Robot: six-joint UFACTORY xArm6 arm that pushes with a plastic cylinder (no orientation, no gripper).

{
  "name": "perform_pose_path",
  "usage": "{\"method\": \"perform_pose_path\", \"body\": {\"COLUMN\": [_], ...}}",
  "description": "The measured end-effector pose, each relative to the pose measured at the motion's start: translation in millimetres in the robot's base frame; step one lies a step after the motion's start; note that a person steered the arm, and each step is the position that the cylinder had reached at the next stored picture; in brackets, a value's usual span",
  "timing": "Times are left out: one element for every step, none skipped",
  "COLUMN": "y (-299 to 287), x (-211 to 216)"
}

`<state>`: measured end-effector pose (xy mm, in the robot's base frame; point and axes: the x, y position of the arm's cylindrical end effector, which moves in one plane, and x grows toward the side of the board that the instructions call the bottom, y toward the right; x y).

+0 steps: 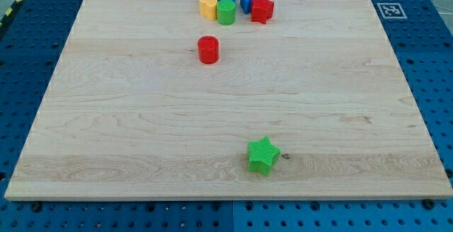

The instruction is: Move the yellow hexagon to the top left of the board

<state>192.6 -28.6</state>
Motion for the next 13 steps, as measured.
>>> {"method": "perform_pose_path", "body": {"y": [-40, -49, -39, -69, -130, -165, -161, -135, -104, -69, -9, 16, -3], "x": [0, 1, -1, 5, 19, 24, 8, -1, -1, -1, 0, 24, 50]}}
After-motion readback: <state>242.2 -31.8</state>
